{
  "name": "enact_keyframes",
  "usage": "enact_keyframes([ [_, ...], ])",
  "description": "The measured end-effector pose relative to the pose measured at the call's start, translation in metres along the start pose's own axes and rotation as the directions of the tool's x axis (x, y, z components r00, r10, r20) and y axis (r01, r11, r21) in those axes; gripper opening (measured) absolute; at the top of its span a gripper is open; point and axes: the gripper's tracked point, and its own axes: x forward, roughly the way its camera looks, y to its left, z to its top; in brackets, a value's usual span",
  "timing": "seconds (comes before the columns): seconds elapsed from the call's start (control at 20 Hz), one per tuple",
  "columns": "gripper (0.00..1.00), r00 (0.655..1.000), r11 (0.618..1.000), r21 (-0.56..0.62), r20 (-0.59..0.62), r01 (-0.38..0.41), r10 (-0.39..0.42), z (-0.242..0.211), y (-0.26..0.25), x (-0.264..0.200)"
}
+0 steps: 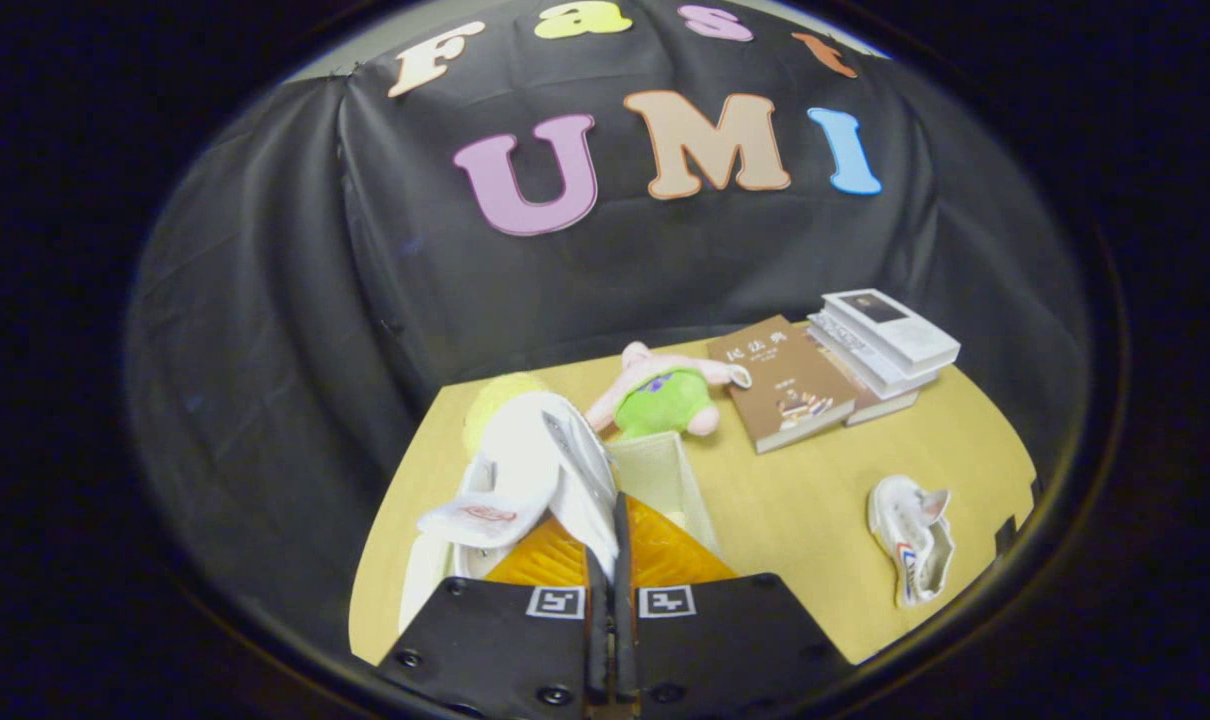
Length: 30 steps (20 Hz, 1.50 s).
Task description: Open the storage box then place both shoes into the box .Put the left shoe in first, then the right shoe, with the right side of both shoes facing outward in a uniform manner.
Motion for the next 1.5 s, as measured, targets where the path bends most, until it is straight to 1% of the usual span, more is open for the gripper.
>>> enact_keyframes([
  [0.1,0.06,0.996,1.0,0.016,-0.083,0.027,-0.026,-0.029,0.003,0.012],
  [0.25,0.06,0.975,0.999,-0.005,-0.219,0.032,-0.032,-0.064,0.006,0.033],
  [0.4,0.07,0.937,0.999,-0.043,-0.348,0.02,-0.034,-0.096,0.007,0.055],
  [0.5,0.08,0.914,0.997,-0.075,-0.404,-0.003,-0.027,-0.114,0.012,0.066],
  [0.6,0.11,0.901,0.992,-0.122,-0.431,-0.015,-0.04,-0.125,0.012,0.071],
  [0.65,0.12,0.888,0.991,-0.134,-0.457,-0.021,-0.043,-0.133,0.014,0.069],
  [0.7,0.13,0.883,0.99,-0.138,-0.467,-0.021,-0.046,-0.133,0.012,0.07],
  [0.75,0.15,0.876,0.992,-0.119,-0.481,-0.034,-0.028,-0.135,0.015,0.068],
  [0.8,0.28,0.875,0.993,-0.109,-0.483,-0.037,-0.021,-0.133,0.012,0.067],
  [0.9,0.53,0.893,0.996,-0.084,-0.449,-0.023,-0.017,-0.119,0.009,0.059],
  [0.95,0.65,0.898,0.997,-0.078,-0.44,-0.029,-0.009,-0.115,0.012,0.052],
  [1.0,0.78,0.901,0.997,-0.059,-0.434,-0.053,0.022,-0.111,0.016,0.046],
  [1.05,0.91,0.914,0.997,-0.042,-0.404,-0.067,0.045,-0.103,0.019,0.04],
  [1.1,1.0,0.924,0.996,-0.023,-0.376,-0.081,0.066,-0.092,0.022,0.036],
  [1.25,1.0,0.956,0.991,0.014,-0.264,-0.133,0.132,-0.061,0.025,0.017],
  [1.35,1.0,0.975,0.986,0.026,-0.149,-0.166,0.168,-0.031,0.022,0.001],
  [1.45,1.0,0.982,0.982,-0.02,-0.013,-0.19,0.189,0.002,0.01,-0.016],
  [1.5,1.0,0.981,0.982,-0.044,0.055,-0.186,0.188,0.017,0.0,-0.028],
])
